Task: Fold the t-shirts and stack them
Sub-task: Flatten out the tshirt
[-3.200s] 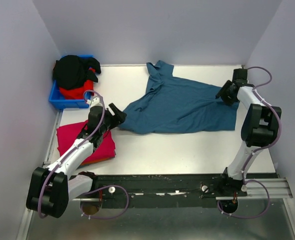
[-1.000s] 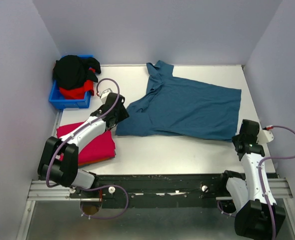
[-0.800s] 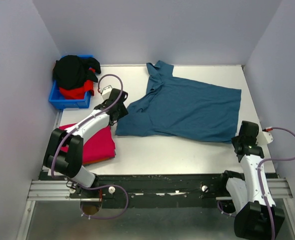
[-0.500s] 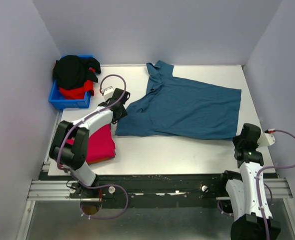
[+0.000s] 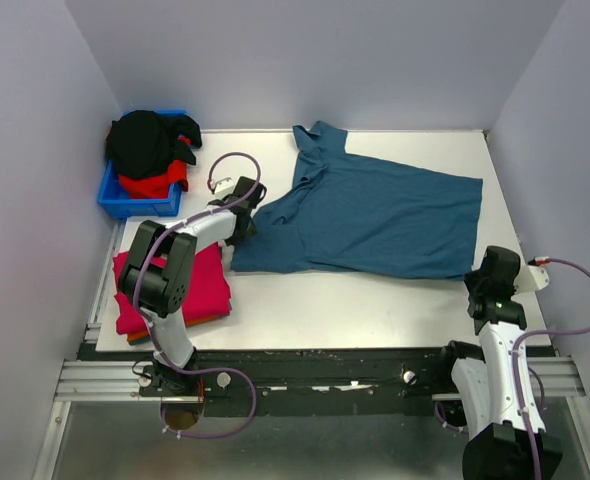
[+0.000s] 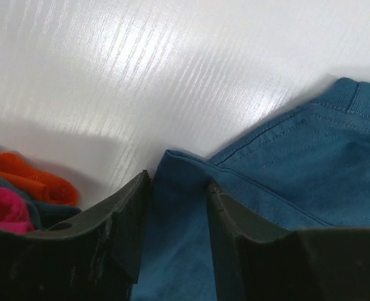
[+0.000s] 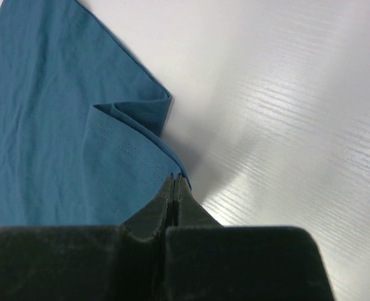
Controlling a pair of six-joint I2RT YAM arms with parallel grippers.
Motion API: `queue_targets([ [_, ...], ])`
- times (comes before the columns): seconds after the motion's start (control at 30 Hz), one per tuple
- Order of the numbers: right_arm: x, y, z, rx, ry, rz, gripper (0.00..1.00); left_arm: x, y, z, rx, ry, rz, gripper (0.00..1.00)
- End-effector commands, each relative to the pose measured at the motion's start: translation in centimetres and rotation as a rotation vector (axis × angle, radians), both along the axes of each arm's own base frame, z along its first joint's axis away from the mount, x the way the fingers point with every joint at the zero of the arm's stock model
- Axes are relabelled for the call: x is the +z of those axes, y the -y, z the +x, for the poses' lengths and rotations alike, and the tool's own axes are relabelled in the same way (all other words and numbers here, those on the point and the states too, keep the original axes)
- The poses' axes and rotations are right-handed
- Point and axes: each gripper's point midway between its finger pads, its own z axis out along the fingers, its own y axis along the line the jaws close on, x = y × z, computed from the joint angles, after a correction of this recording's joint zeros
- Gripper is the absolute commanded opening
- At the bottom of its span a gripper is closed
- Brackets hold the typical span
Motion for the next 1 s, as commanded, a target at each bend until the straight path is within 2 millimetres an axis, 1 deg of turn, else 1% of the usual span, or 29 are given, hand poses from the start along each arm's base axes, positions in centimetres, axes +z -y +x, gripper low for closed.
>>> queue_targets([
  [0.0,-0.2,0.2,0.1,-0.005,0.013,-0.004,0.01,-0.9,-0.5,0.6,0.034,-0.014,-0.016,0.46],
  [0.07,-0.2,0.2,0.2,-0.002,0.012,-0.003,0.01,-1.7,-0.3,0.7,0.033,-0.023,-0.051,0.38],
  [0.13,-0.3,0.1,0.2,0.0,0.008,-0.002,0.01,-2.4,-0.4,0.5,0.039,-0.037,-0.062,0.35],
  [0.17,-0.4,0.1,0.2,0.0,0.008,0.0,0.01,-2.4,-0.5,0.6,0.041,-0.033,-0.066,0.32],
  [0.23,-0.3,0.1,0.3,0.0,0.008,0.0,0.01,-2.0,-0.8,0.7,0.049,-0.022,-0.062,0.19],
  [0.27,-0.3,0.1,0.3,0.001,0.009,0.001,0.01,-1.6,-1.1,0.8,0.056,-0.012,-0.051,0.17],
  [0.3,-0.2,0.1,0.3,0.004,0.008,-0.003,0.01,-1.0,-1.4,0.8,0.063,0.0,-0.035,0.17],
  [0.33,-0.3,0.1,0.4,0.007,0.005,-0.003,0.01,-0.3,-1.6,0.9,0.067,0.017,-0.025,0.21],
  [0.4,-0.2,0.1,0.5,0.012,0.004,0.001,0.01,0.7,-2.0,1.0,0.062,0.031,-0.002,0.37],
  [0.43,-0.2,0.0,0.5,0.014,0.001,0.002,0.01,1.1,-2.1,1.1,0.061,0.035,0.006,0.43],
  [0.5,-0.1,0.0,0.6,0.017,0.002,0.003,0.01,1.3,-2.4,1.0,0.058,0.031,0.022,0.48],
  [0.6,-0.3,-0.1,0.6,0.023,-0.004,0.007,0.01,1.2,-2.6,1.1,0.061,0.029,0.026,0.48],
  [0.77,-0.4,-0.2,0.7,0.029,-0.003,0.009,0.01,0.7,-2.5,1.6,0.065,0.013,0.006,0.43],
  [0.87,-0.5,-0.2,0.8,0.036,-0.002,0.01,0.01,1.0,-2.3,2.0,0.058,0.029,-0.007,0.44],
  [0.9,-0.5,-0.2,0.8,0.035,-0.005,0.01,0.01,1.2,-2.3,2.1,0.053,0.038,-0.016,0.45],
  [0.97,-0.5,-0.3,0.9,0.038,-0.007,0.012,0.01,1.8,-2.1,2.4,0.044,0.063,-0.037,0.46],
])
